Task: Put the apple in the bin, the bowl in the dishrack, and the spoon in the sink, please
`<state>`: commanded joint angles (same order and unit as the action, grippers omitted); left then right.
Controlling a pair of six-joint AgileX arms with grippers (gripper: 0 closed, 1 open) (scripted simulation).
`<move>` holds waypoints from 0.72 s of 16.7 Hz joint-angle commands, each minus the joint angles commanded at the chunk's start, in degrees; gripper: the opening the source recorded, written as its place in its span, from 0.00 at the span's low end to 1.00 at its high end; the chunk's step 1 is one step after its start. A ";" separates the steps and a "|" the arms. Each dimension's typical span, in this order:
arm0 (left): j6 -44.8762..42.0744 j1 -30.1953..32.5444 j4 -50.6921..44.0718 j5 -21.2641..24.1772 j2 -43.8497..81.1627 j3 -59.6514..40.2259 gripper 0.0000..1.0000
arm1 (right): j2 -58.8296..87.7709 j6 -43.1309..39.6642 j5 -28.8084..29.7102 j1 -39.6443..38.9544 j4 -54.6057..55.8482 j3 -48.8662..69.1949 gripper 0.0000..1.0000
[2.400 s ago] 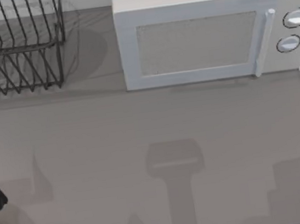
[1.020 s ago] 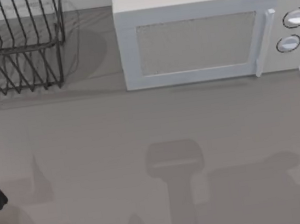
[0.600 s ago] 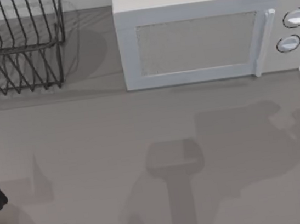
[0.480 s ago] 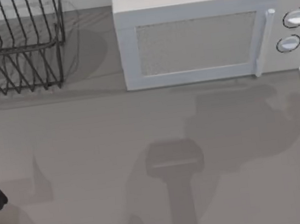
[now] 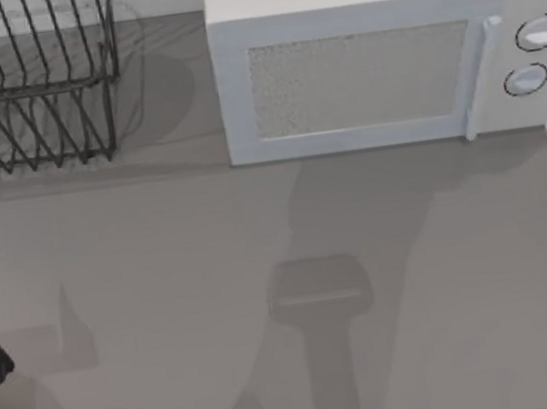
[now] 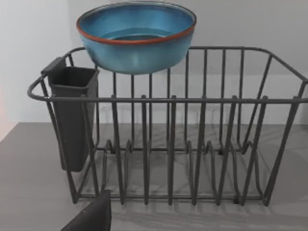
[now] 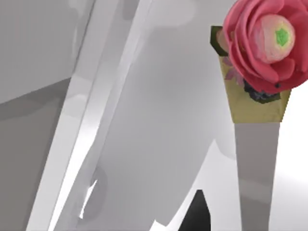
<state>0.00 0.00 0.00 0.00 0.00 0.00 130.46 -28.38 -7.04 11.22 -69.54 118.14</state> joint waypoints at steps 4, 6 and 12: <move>0.00 0.00 0.00 0.00 0.00 0.00 1.00 | 5.30 0.17 -0.65 0.14 -0.07 6.87 0.00; 0.00 0.00 0.00 0.00 0.00 0.00 1.00 | 5.60 0.19 -0.69 0.14 -0.06 7.26 0.00; 0.00 0.00 0.00 0.00 0.00 0.00 1.00 | 5.80 0.42 -0.64 -0.27 2.33 5.08 0.00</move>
<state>0.00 0.00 0.00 0.00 0.00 0.00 136.26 -27.96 -7.68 10.95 -67.22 123.22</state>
